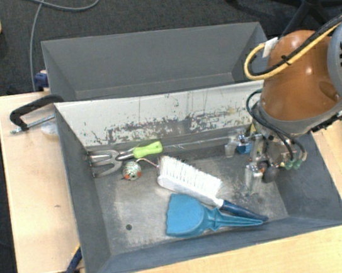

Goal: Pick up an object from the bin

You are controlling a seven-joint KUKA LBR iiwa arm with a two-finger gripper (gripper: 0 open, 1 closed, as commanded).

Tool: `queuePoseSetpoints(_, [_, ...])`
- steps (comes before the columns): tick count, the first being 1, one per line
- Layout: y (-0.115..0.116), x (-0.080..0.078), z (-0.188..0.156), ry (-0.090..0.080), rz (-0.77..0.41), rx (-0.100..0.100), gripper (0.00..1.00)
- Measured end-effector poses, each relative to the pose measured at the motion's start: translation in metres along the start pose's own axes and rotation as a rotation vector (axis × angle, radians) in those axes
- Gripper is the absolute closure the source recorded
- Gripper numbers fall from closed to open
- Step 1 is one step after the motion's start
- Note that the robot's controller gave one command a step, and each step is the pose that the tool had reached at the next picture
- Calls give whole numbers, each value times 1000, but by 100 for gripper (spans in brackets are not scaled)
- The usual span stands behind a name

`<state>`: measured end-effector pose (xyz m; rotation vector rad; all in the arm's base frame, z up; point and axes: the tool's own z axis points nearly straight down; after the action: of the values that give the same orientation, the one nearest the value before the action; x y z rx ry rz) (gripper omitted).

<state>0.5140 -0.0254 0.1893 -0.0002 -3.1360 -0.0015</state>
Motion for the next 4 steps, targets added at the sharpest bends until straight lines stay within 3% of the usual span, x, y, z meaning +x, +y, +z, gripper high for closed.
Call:
queuePoseSetpoints(1, [-79,-4,70,4,15,2,0])
queuePoseSetpoints(2, [-122,-45,121,4,5,-1,0])
queuePoseSetpoints(3, [-120,-8,118,5,-31,-2,0])
queuePoseSetpoints(4, [-72,-67,21,-12,-43,-2,0])
